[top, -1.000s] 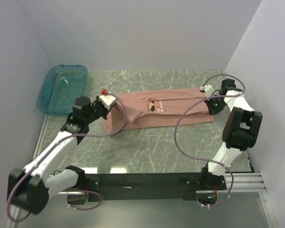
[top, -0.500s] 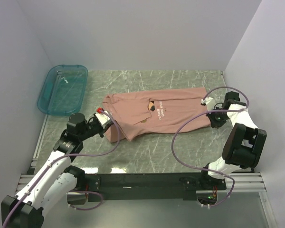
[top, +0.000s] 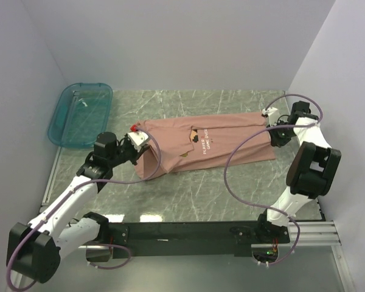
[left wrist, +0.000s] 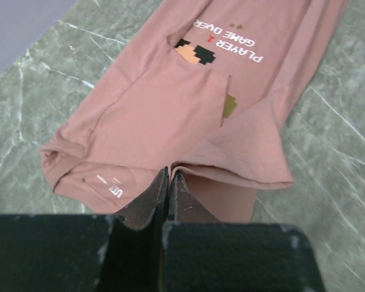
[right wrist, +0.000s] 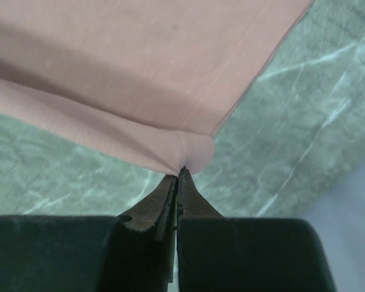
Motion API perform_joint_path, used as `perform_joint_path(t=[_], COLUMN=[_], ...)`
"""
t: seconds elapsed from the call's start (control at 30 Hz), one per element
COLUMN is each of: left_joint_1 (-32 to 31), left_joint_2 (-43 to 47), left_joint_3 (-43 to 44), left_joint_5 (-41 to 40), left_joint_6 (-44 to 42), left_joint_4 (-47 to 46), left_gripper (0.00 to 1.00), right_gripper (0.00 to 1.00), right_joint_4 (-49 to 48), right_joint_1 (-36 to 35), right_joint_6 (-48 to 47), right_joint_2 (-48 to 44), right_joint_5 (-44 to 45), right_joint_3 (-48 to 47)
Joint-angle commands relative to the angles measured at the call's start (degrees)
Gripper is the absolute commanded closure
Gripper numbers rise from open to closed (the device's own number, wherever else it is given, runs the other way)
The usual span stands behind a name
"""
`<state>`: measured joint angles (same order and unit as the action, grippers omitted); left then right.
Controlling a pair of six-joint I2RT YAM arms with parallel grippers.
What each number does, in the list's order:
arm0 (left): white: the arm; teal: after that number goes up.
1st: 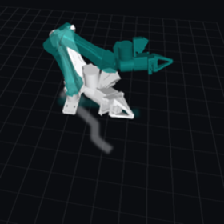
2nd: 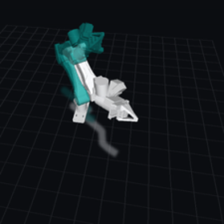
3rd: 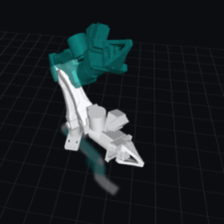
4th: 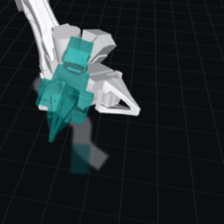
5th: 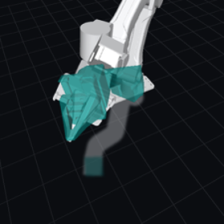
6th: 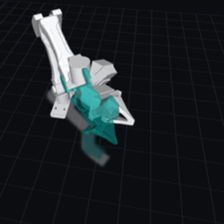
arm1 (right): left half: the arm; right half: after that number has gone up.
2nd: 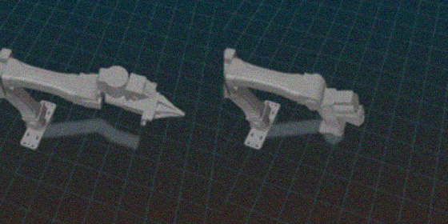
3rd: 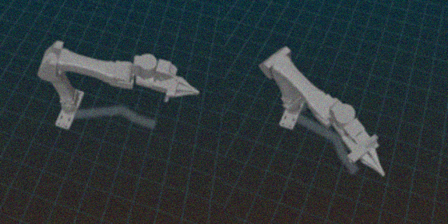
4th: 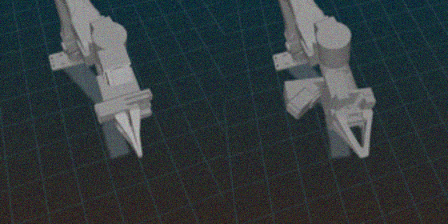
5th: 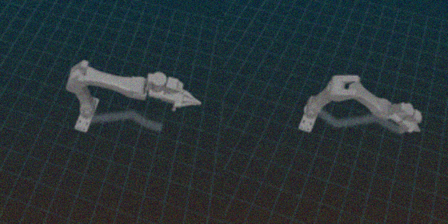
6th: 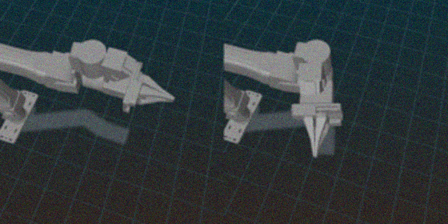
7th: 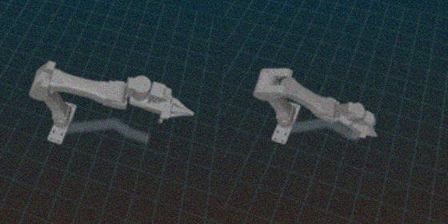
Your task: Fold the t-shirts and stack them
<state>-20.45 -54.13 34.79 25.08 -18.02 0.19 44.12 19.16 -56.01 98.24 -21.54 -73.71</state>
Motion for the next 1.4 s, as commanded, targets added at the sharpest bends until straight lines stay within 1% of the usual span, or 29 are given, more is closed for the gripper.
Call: perform_joint_path(t=[0.0,0.33,0.53,0.67,0.97,1.37], left_joint_1=[-0.12,0.14,0.50,0.58,1.29,2.69], left_joint_2=[-2.47,-11.87,-15.03,-15.92,-14.25,-18.91], left_joint_3=[3.79,7.84,8.90,8.99,6.87,9.68], left_joint_5=[-1.26,-3.72,-4.69,-5.13,-7.24,-6.54], left_joint_6=[-1.22,-3.07,-3.69,-3.86,-2.72,-2.28], left_joint_4=[-4.75,-8.00,-9.50,-10.64,-14.51,-14.78], left_gripper=[0.99,1.00,1.00,1.00,1.00,1.00], right_gripper=[1.00,1.00,1.00,1.00,1.00,0.99], right_joint_4=[0.97,0.62,0.27,-0.08,-0.79,-1.23], right_joint_1=[0.18,-0.52,-0.96,-1.14,-1.93,-4.04], right_joint_6=[2.22,5.38,6.26,6.79,7.76,9.95], right_joint_2=[4.14,10.74,12.86,13.91,15.40,17.69], right_joint_5=[-1.75,-0.96,-0.35,-0.08,0.62,2.12], right_joint_3=[-4.59,-12.06,-13.30,-13.47,-13.83,-16.46])
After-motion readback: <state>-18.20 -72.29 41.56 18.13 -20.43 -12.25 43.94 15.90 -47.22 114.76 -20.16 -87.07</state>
